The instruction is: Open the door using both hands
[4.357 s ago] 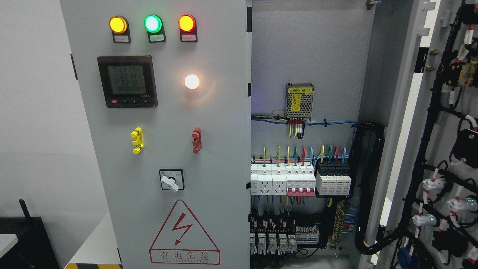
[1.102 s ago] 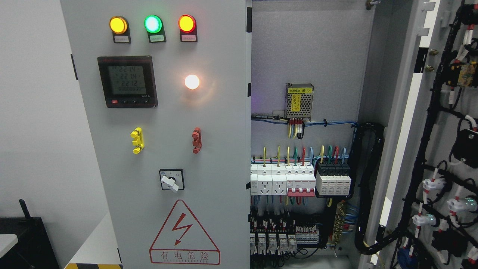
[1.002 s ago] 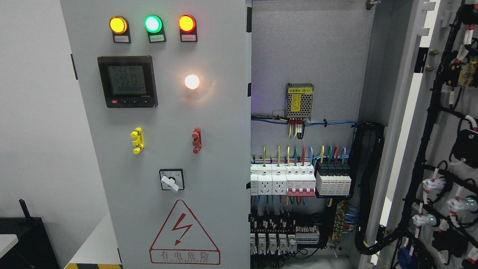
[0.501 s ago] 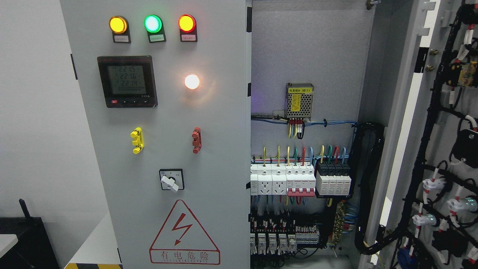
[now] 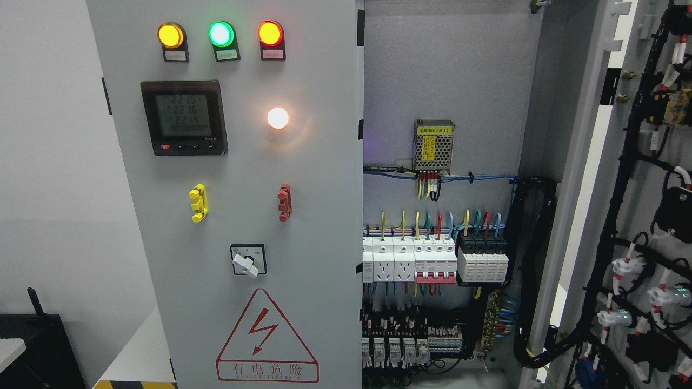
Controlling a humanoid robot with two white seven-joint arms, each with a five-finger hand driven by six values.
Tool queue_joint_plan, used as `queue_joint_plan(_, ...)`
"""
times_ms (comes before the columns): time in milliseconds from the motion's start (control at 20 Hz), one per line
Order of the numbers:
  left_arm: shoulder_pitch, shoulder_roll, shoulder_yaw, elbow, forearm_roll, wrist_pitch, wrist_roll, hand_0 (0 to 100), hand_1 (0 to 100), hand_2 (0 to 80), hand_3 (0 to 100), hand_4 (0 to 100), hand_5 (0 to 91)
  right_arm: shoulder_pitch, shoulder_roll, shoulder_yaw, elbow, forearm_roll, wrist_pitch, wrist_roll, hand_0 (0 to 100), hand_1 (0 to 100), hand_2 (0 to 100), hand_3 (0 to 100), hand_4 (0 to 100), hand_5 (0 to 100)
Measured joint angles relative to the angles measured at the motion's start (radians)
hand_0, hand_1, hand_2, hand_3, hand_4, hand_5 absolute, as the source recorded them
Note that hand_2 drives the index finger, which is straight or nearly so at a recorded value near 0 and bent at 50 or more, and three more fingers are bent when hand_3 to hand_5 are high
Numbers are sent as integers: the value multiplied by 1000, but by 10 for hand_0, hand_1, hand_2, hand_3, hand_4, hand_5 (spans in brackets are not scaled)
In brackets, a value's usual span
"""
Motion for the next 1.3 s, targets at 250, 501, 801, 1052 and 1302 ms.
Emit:
queue_joint_plan(250, 0, 0, 0, 0, 0, -1, 3, 0, 0, 0, 0, 0, 0, -68, 32, 2, 0, 0, 93, 1, 382, 0, 0, 0, 0, 0)
queue_joint_plan(501, 0, 0, 0, 0, 0, -1, -2, 0, 0, 0, 0, 0, 0, -138, 59, 5, -1, -1, 148, 1, 382, 0, 0, 0, 0, 0)
queue_joint_plan(801, 0, 0, 0, 0, 0, -1, -3, 0, 0, 0, 0, 0, 0, -221, 92, 14, 4, -2, 227, 1, 381, 0, 0, 0, 0, 0)
queue_joint_plan(1052, 0, 0, 0, 0, 0, -1, -3, 0, 0, 0, 0, 0, 0, -300, 131, 19, 27, -1, 271, 1, 381, 0, 0, 0, 0, 0)
queue_joint_plan(1302, 0, 0, 0, 0, 0, -1, -3, 0, 0, 0, 0, 0, 0, -373, 154, 22, 67, -1, 288, 4, 381, 0, 0, 0, 0, 0)
